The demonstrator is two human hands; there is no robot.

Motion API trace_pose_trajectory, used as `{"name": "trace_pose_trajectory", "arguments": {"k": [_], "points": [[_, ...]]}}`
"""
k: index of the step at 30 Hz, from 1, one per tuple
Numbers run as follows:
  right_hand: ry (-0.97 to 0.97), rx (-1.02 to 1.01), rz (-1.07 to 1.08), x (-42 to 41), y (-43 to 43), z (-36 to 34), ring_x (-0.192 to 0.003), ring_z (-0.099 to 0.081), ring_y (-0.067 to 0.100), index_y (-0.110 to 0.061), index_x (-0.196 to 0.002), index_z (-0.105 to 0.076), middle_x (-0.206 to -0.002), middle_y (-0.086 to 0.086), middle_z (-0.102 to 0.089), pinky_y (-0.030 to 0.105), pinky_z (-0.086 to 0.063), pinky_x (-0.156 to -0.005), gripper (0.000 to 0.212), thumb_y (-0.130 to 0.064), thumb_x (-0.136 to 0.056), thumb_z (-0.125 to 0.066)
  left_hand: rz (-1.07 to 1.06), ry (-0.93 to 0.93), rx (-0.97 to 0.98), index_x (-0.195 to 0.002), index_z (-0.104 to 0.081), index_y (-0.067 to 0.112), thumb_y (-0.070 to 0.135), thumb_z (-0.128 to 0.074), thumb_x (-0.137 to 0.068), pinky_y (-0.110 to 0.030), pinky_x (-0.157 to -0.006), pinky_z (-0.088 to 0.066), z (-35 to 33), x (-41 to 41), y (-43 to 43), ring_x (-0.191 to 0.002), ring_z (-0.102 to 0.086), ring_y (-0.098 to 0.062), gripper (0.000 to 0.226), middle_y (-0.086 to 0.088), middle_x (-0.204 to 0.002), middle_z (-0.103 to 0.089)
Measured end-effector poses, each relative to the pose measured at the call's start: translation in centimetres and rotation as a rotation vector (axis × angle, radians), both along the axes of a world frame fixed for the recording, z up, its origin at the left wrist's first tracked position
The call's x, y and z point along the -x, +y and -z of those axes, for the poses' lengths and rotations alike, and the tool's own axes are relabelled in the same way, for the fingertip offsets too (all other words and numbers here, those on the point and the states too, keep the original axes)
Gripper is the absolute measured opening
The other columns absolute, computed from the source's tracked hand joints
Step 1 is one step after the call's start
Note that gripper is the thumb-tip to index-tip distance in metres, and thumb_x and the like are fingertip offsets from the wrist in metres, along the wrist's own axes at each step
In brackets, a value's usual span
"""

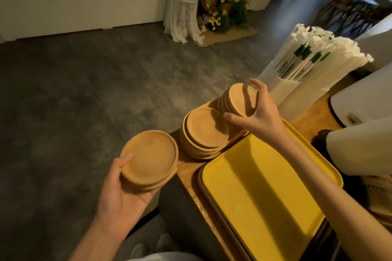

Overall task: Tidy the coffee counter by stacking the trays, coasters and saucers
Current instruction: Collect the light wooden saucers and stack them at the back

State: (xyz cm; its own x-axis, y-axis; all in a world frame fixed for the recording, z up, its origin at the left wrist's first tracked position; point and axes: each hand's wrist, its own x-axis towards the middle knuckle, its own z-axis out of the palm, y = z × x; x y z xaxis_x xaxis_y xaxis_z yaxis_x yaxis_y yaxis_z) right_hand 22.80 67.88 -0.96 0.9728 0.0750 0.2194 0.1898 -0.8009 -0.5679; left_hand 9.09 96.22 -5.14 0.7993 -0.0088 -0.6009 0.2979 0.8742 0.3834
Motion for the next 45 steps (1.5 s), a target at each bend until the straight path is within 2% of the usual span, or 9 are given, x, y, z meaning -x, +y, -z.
{"name": "trace_pose_trajectory", "arguments": {"k": [10,14,18,21,25,28,31,35,45], "points": [[0.093,0.067,-0.03,-1.7,-0.1,0.5,-0.131,-0.037,0.016,-0.024,-0.147,-0.025,-0.15,0.005,-0.035,0.022,-0.036,-0.094,0.1,-0.055,-0.069,-0.081,-0.003,-0.002,-0.003,-0.118,-0.06,0.02,0.03,-0.07,-0.069,-0.058,-0.094,-0.048,-0.5,0.5,-0.6,-0.102,-0.067,-0.042,0.051,-0.021,-0.121,-0.063],[0.141,0.079,-0.047,-1.6,0.0,-0.1,-0.133,-0.035,0.02,-0.028,-0.148,-0.022,-0.151,0.006,-0.032,0.031,-0.042,-0.102,0.101,-0.054,-0.07,-0.081,0.015,-0.009,0.006,-0.12,-0.06,0.021,0.03,-0.069,-0.07,-0.059,-0.097,-0.046,-0.7,0.8,-0.9,-0.107,-0.064,-0.044,0.052,-0.022,-0.125,-0.062],[0.154,0.141,-0.074,-0.5,0.2,-1.6,-0.139,-0.029,0.025,-0.028,-0.151,-0.019,-0.154,0.008,-0.026,0.044,-0.037,-0.111,0.105,-0.06,-0.068,-0.077,0.021,-0.01,0.002,-0.117,-0.061,0.021,0.029,-0.071,-0.067,-0.06,-0.096,-0.046,-1.0,0.9,-1.2,-0.103,-0.065,-0.045,0.051,-0.023,-0.122,-0.063],[0.067,0.241,-0.079,1.3,0.7,-3.5,-0.141,-0.024,0.026,-0.03,-0.152,-0.019,-0.154,0.006,-0.026,0.047,-0.032,-0.114,0.103,-0.066,-0.07,-0.07,0.038,-0.031,0.009,-0.116,-0.061,0.02,0.028,-0.071,-0.066,-0.06,-0.093,-0.049,-1.2,1.0,-1.4,-0.102,-0.066,-0.046,0.052,-0.024,-0.119,-0.065],[-0.122,0.183,-0.288,5.4,3.2,-6.1,-0.14,-0.028,0.014,-0.028,-0.149,-0.027,-0.151,-0.003,-0.034,0.036,-0.03,-0.115,0.088,-0.07,-0.08,-0.059,0.08,-0.039,-0.012,-0.114,-0.064,0.016,0.028,-0.072,-0.063,-0.062,-0.089,-0.05,-1.1,1.2,-2.0,-0.096,-0.069,-0.043,0.053,-0.021,-0.104,-0.073],[-0.011,0.149,-0.547,8.7,6.0,-7.0,-0.14,-0.027,0.005,-0.028,-0.153,-0.02,-0.151,-0.009,-0.031,0.03,-0.029,-0.115,0.1,-0.071,-0.075,-0.067,0.153,-0.057,-0.035,-0.104,-0.074,0.01,0.03,-0.07,-0.063,-0.05,-0.07,-0.06,-0.9,1.6,-2.7,-0.088,-0.073,-0.032,0.046,-0.018,-0.103,-0.074],[0.159,0.225,-0.708,10.5,8.0,-6.4,-0.144,-0.02,0.008,-0.035,-0.154,-0.003,-0.156,-0.008,-0.023,0.034,-0.031,-0.115,0.114,-0.071,-0.07,-0.071,0.197,-0.085,-0.003,-0.085,-0.079,0.012,0.03,-0.072,-0.057,-0.035,-0.048,-0.056,-0.6,2.3,-3.2,-0.071,-0.074,-0.027,0.033,-0.015,-0.088,-0.076],[0.232,0.289,-0.766,11.1,8.7,-5.3,-0.142,-0.022,0.012,-0.042,-0.152,0.005,-0.156,-0.006,-0.02,0.035,-0.036,-0.111,0.118,-0.067,-0.068,-0.076,0.252,-0.103,-0.054,-0.092,-0.079,0.013,0.033,-0.069,-0.065,-0.036,-0.057,-0.058,0.1,2.6,-3.7,-0.082,-0.074,-0.028,0.035,-0.016,-0.097,-0.075],[0.251,0.425,-0.796,11.8,8.5,-4.3,-0.129,-0.034,0.026,-0.046,-0.15,0.012,-0.149,0.003,-0.023,0.039,-0.042,-0.103,0.123,-0.054,-0.068,-0.08,0.346,-0.202,-0.167,-0.106,-0.073,0.024,0.043,-0.086,-0.048,-0.041,-0.065,-0.057,-0.1,2.7,-4.4,-0.09,-0.073,-0.024,0.063,-0.012,-0.103,-0.074]]}}
